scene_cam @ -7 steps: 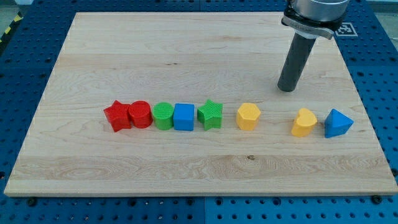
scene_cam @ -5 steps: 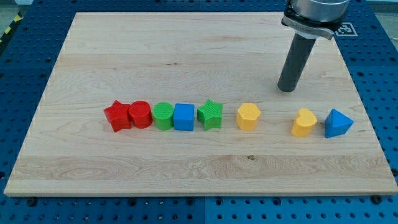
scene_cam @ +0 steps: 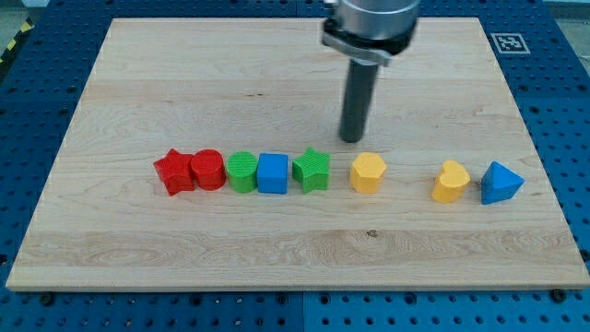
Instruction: Point at the blue triangle
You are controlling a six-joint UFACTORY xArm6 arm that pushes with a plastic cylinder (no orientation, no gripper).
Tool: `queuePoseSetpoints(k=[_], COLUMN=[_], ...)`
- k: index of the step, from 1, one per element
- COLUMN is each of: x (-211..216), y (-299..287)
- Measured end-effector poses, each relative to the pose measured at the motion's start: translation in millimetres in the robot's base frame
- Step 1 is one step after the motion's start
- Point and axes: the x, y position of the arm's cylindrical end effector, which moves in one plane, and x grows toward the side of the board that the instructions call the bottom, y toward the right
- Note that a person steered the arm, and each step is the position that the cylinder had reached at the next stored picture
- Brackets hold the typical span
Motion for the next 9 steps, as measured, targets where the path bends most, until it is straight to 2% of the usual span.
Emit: queuePoseSetpoints(k=[4,5,6,7,8,9], x=[-7.7,15.5,71.2,99.4,102.3,99.3], y=[-251.3,-283.0,-280.6,-272.5,-246.2,-187.5])
